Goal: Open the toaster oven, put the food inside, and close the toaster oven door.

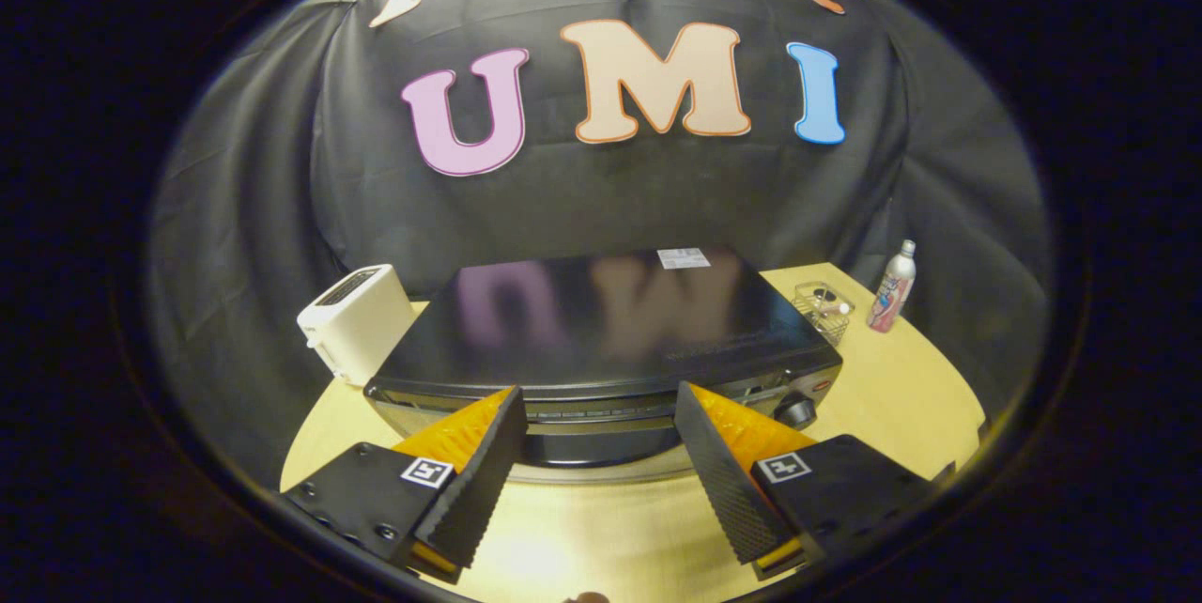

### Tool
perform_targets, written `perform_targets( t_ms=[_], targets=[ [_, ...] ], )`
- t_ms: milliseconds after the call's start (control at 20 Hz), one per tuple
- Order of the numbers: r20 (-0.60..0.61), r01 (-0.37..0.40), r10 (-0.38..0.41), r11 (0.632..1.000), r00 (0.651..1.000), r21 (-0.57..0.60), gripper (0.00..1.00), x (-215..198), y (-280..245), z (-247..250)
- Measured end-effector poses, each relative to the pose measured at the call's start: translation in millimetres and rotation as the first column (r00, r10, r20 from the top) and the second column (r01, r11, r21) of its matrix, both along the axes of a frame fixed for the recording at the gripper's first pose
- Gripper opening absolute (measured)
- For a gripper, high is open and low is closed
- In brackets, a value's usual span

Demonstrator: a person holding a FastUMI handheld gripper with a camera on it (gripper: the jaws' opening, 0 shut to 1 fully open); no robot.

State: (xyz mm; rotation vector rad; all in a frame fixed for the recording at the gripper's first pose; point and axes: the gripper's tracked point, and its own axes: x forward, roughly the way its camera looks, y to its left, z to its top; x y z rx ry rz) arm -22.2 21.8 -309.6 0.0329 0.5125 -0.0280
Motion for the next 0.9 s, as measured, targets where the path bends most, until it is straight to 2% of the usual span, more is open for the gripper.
perform_targets(
  t_ms=[250,650,900],
  targets=[
    [-0.027,-0.026,0.026,0.999,0.999,-0.021,1.0,-24,-1,-4],
    [-0.111,-0.025,0.023,1.0,0.994,-0.013,1.0,-86,-7,-32],
    [-0.225,-0.047,0.036,0.998,0.974,-0.044,1.0,-124,-8,-64]
  ],
)
